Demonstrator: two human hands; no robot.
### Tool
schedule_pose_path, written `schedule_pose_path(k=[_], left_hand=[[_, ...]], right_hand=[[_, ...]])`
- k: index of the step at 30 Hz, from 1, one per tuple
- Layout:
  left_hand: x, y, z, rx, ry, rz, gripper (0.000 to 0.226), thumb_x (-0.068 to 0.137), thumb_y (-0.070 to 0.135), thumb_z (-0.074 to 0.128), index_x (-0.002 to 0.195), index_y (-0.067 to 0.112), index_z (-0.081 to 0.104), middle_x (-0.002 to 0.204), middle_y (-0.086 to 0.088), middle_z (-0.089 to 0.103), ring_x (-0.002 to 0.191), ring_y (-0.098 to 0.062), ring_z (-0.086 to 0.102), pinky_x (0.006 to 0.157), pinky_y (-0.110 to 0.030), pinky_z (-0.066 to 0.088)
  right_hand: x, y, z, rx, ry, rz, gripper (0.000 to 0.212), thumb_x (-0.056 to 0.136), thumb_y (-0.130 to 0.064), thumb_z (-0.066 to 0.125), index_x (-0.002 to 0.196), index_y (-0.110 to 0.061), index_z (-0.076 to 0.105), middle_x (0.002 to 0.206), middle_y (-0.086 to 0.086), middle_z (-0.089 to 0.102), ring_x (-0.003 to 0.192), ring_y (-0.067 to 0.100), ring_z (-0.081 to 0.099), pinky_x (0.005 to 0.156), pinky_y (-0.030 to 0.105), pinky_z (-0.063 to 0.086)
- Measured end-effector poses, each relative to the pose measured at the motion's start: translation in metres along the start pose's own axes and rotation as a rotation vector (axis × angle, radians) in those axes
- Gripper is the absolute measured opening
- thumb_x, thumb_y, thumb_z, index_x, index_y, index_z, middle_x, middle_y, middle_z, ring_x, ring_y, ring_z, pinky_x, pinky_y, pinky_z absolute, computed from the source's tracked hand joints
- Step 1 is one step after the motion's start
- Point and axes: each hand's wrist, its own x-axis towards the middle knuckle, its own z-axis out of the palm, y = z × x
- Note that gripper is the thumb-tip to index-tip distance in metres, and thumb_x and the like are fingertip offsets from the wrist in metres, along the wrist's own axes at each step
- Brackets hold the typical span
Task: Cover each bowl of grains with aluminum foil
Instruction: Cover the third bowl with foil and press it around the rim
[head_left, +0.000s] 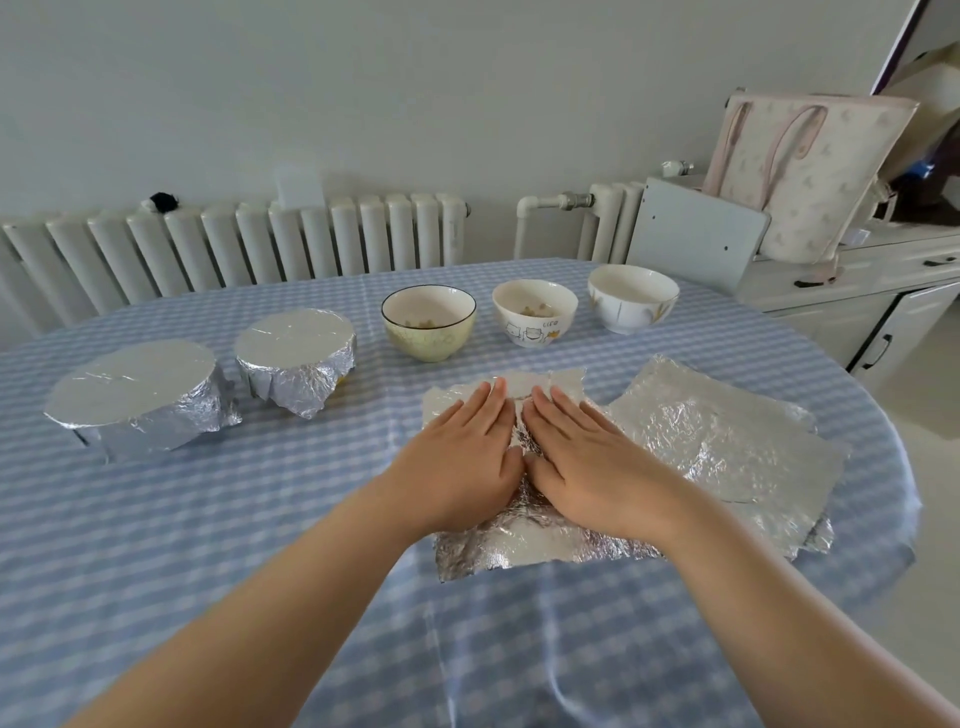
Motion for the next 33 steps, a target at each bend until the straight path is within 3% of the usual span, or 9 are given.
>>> schedule_pose_path(k=[8, 13, 18, 23, 26, 28, 33], left_hand=[[0.001, -0.001, 0.003, -0.003, 0.027, 0.059, 0.058, 0.103, 0.039, 0.013, 0.156, 0.019, 0.001, 0.163, 0.002, -0.008, 0.149, -0.012, -0.011, 0.122, -0.035, -0.001], [0.000, -0.003, 0.006, -0.043, 0.118, 0.090, 0.069, 0.092, 0.044, 0.011, 0.156, 0.019, 0.016, 0.164, 0.000, 0.006, 0.150, -0.013, 0.003, 0.121, -0.030, 0.003], [0.000, -0.005, 0.007, -0.097, 0.140, 0.121, 0.078, 0.084, 0.054, 0.009, 0.153, 0.022, 0.021, 0.163, 0.000, 0.012, 0.147, -0.014, 0.008, 0.120, -0.033, 0.012], [-0.003, -0.010, 0.005, -0.211, 0.130, 0.143, 0.074, 0.086, 0.056, 0.032, 0.153, 0.027, 0.023, 0.163, 0.004, 0.010, 0.146, -0.008, 0.003, 0.118, -0.025, 0.008], [-0.006, -0.014, 0.010, -0.301, 0.176, 0.149, 0.078, 0.082, 0.067, 0.032, 0.151, 0.031, 0.029, 0.162, 0.007, 0.015, 0.146, -0.006, 0.007, 0.114, -0.019, 0.008], [-0.010, -0.016, 0.013, -0.378, 0.202, 0.138, 0.079, 0.080, 0.073, 0.036, 0.148, 0.032, 0.036, 0.161, 0.011, 0.017, 0.144, -0.004, 0.012, 0.115, -0.021, 0.014], [-0.021, -0.019, 0.015, -0.632, 0.150, 0.088, 0.105, 0.049, 0.096, 0.050, 0.142, 0.050, 0.030, 0.157, 0.028, 0.010, 0.142, 0.009, 0.011, 0.110, -0.019, 0.018]], right_hand=[[-0.002, -0.001, 0.000, 0.029, 0.005, 0.008, 0.063, 0.101, -0.042, 0.017, 0.155, -0.015, -0.003, 0.161, -0.002, -0.016, 0.146, 0.007, -0.019, 0.121, 0.030, -0.008], [-0.005, -0.004, -0.002, 0.084, 0.030, 0.024, 0.062, 0.101, -0.041, 0.021, 0.155, -0.015, 0.003, 0.162, -0.003, -0.012, 0.147, 0.007, -0.013, 0.116, 0.025, -0.010], [-0.005, -0.004, 0.002, 0.118, 0.064, 0.029, 0.062, 0.100, -0.040, 0.023, 0.155, -0.014, 0.009, 0.163, -0.003, -0.006, 0.148, 0.009, -0.008, 0.117, 0.026, -0.005], [-0.005, -0.003, 0.004, 0.156, 0.092, 0.034, 0.062, 0.098, -0.041, 0.024, 0.154, -0.015, 0.013, 0.163, -0.004, -0.002, 0.148, 0.009, -0.006, 0.119, 0.030, 0.003], [-0.007, -0.003, 0.004, 0.156, 0.105, 0.032, 0.061, 0.100, -0.040, 0.023, 0.154, -0.016, 0.012, 0.163, -0.004, -0.002, 0.148, 0.010, -0.005, 0.119, 0.029, 0.000], [-0.007, -0.003, 0.004, 0.146, 0.113, 0.029, 0.060, 0.100, -0.041, 0.022, 0.154, -0.016, 0.012, 0.163, -0.004, -0.002, 0.148, 0.011, -0.005, 0.119, 0.030, -0.002], [-0.006, -0.002, 0.006, 0.147, 0.129, 0.024, 0.073, 0.092, -0.055, 0.014, 0.152, -0.016, 0.017, 0.162, -0.002, 0.005, 0.147, 0.016, 0.005, 0.120, 0.035, 0.006]])
